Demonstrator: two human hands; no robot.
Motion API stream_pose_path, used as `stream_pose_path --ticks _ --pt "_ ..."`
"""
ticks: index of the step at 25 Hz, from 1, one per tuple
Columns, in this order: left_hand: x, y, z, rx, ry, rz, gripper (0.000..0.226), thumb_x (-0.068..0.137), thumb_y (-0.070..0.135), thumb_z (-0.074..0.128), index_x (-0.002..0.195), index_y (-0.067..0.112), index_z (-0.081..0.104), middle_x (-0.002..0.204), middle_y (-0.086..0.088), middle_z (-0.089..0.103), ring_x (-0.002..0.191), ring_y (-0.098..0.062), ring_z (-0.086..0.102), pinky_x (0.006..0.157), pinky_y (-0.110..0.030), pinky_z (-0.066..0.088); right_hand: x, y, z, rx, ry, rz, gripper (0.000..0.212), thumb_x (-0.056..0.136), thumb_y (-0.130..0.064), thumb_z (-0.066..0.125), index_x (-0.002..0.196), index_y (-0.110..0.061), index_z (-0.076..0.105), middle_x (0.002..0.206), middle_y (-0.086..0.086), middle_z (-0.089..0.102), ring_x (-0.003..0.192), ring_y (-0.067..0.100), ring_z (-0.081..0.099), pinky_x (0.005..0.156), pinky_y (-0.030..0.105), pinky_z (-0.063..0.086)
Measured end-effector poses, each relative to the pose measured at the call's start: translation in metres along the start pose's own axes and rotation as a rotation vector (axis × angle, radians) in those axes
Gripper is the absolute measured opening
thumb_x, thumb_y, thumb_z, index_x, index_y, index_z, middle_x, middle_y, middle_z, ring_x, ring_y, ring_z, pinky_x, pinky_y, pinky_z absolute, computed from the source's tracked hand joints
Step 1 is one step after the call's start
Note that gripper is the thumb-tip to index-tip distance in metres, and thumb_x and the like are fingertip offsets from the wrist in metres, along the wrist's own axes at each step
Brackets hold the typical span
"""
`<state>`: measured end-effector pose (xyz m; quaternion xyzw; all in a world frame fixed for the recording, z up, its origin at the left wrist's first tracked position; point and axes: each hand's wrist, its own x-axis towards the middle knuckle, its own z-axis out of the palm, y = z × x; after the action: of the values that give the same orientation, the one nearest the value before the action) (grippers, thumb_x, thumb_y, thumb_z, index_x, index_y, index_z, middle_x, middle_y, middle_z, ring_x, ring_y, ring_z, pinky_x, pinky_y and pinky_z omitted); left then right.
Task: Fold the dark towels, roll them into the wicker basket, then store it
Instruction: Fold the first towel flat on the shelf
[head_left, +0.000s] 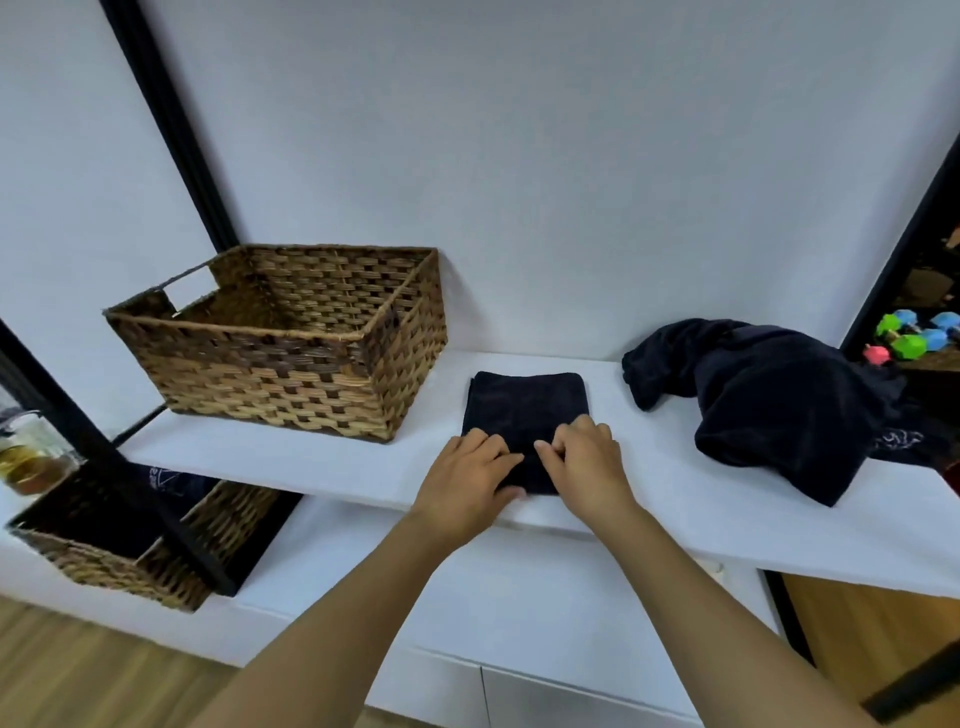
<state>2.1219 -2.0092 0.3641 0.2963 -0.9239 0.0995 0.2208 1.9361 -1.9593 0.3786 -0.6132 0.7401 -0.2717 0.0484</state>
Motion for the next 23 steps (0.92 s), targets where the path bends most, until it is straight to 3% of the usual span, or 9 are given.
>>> stream_pose_path --ticks 4,7,11,14,16,18,21,23 --pt "0.040 -0.021 -0.010 0.045 -0.007 0.043 0.044 0.100 0.043 0.037 0.086 0.020 0.072 0.077 0.007 0.061 0.074 -0.017 0.051 0.069 -0.031 0.043 0.001 0.004 0.006 -0.276 0.307 -0.206 0.037 0.100 -0.033 0.047 0.070 -0.016 0.060 0.081 -0.001 0.052 0.073 0.021 0.043 0.063 0.034 0.036" --pt "0.059 -0.013 -0.009 -0.037 -0.098 -0.067 0.048 0.106 0.036 0.032 0.068 0.018 0.055 0.067 0.002 0.058 0.067 -0.021 0.051 0.065 -0.033 0.038 -0.012 0.016 0.011 -0.389 0.308 -0.287 0.045 0.097 -0.046 0.039 0.084 -0.016 0.069 0.087 -0.001 0.055 0.076 0.022 0.045 0.067 0.035 0.040" --pt "0.079 -0.026 0.000 -0.273 -0.273 -0.269 0.049 0.107 0.041 0.040 0.065 0.017 0.050 0.061 0.003 0.054 0.058 -0.017 0.048 0.063 -0.035 0.042 -0.007 0.018 0.010 -0.460 0.263 -0.278 0.052 0.091 -0.056 0.043 0.106 -0.014 0.069 0.094 0.000 0.055 0.079 0.020 0.046 0.071 0.033 0.043" --pt "0.090 -0.032 0.002 -0.382 -0.355 -0.287 0.043 0.105 0.041 0.044 0.070 0.017 0.052 0.068 0.004 0.054 0.062 -0.015 0.050 0.062 -0.033 0.042 -0.005 0.017 0.012 -0.440 0.205 -0.244 0.045 0.091 -0.055 0.049 0.111 -0.019 0.068 0.094 -0.003 0.055 0.079 0.018 0.046 0.070 0.031 0.044" --pt "0.090 -0.030 0.004 -0.359 -0.306 -0.257 0.037 0.107 0.039 0.040 0.078 0.018 0.051 0.075 0.008 0.049 0.067 -0.015 0.050 0.060 -0.031 0.039 0.006 0.018 0.002 -0.385 0.114 -0.242 0.057 0.095 -0.064 0.030 0.106 -0.021 0.067 0.094 -0.006 0.054 0.081 0.016 0.045 0.074 0.030 0.044" --pt "0.086 -0.032 0.006 -0.253 -0.136 -0.181 0.036 0.107 0.036 0.032 0.079 0.018 0.045 0.073 0.010 0.042 0.068 -0.018 0.048 0.060 -0.031 0.032 0.024 0.016 -0.010 -0.272 0.000 -0.203 0.078 0.093 -0.074 0.012 0.106 -0.020 0.066 0.095 -0.006 0.056 0.085 0.015 0.046 0.081 0.030 0.042" --pt "0.069 -0.026 0.017 -0.023 0.067 -0.079 0.036 0.104 0.034 0.030 0.081 0.018 0.053 0.074 0.006 0.048 0.073 -0.021 0.048 0.064 -0.032 0.031 0.035 0.014 -0.016 -0.058 -0.068 -0.094 0.057 0.098 -0.064 0.034 0.088 -0.015 0.061 0.081 -0.005 0.056 0.076 0.014 0.048 0.072 0.029 0.039" --pt "0.054 -0.020 0.027 0.005 0.031 -0.061 0.037 0.103 0.040 0.032 0.087 0.019 0.058 0.083 0.004 0.054 0.078 -0.020 0.048 0.068 -0.033 0.036 0.034 0.017 -0.014 0.143 -0.160 0.002 0.054 0.099 -0.057 0.046 0.073 -0.010 0.053 0.065 -0.005 0.048 0.060 0.012 0.042 0.060 0.029 0.036"
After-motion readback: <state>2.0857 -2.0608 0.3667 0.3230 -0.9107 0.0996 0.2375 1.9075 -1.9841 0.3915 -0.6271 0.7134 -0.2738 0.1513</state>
